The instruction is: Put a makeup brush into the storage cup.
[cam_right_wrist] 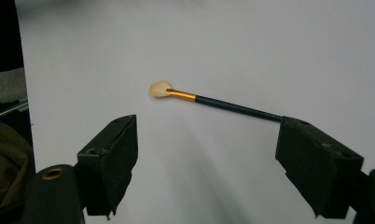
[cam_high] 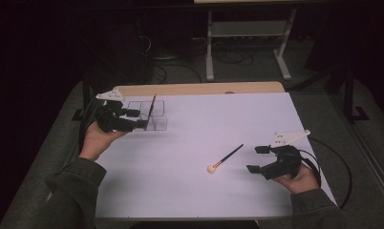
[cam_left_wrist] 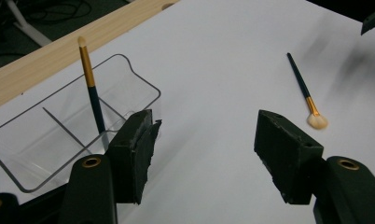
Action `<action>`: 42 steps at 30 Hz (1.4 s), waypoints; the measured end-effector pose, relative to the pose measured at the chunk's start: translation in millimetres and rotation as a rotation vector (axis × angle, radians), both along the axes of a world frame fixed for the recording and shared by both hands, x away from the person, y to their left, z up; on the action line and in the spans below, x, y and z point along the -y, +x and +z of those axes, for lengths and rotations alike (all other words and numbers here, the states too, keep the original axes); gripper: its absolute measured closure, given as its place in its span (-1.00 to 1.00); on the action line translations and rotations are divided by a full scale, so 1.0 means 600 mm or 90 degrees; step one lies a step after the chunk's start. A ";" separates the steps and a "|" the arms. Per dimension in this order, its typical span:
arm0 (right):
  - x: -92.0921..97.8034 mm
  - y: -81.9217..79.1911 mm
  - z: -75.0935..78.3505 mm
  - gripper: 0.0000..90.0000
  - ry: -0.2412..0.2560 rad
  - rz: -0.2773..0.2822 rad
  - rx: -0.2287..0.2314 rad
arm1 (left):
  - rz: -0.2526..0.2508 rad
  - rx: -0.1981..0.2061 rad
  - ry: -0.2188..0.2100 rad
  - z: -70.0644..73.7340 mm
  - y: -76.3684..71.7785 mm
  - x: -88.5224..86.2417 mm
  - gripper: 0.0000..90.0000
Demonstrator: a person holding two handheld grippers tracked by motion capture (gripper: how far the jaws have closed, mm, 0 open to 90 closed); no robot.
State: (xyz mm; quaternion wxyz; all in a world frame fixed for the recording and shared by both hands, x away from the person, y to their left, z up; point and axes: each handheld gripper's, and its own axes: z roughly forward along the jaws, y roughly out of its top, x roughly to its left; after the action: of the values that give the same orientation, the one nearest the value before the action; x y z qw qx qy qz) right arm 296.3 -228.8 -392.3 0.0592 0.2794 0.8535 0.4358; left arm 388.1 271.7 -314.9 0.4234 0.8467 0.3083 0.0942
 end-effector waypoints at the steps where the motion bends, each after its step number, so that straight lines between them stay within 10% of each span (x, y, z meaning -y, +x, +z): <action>1: 0.000 0.000 0.001 -0.56 -0.001 0.000 0.000 | -0.002 0.002 0.003 0.001 -0.002 0.001 -0.17; 42: -0.027 0.033 0.035 -0.54 -0.074 0.038 -0.002 | -0.050 0.028 -0.010 -0.005 -0.069 0.031 -0.28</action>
State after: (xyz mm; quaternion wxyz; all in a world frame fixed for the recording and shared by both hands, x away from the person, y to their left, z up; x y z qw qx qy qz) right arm 316.0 -212.7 -371.5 0.0613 0.2507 0.8855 0.3863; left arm 346.8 253.0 -318.1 0.4398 0.8527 0.2659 0.0933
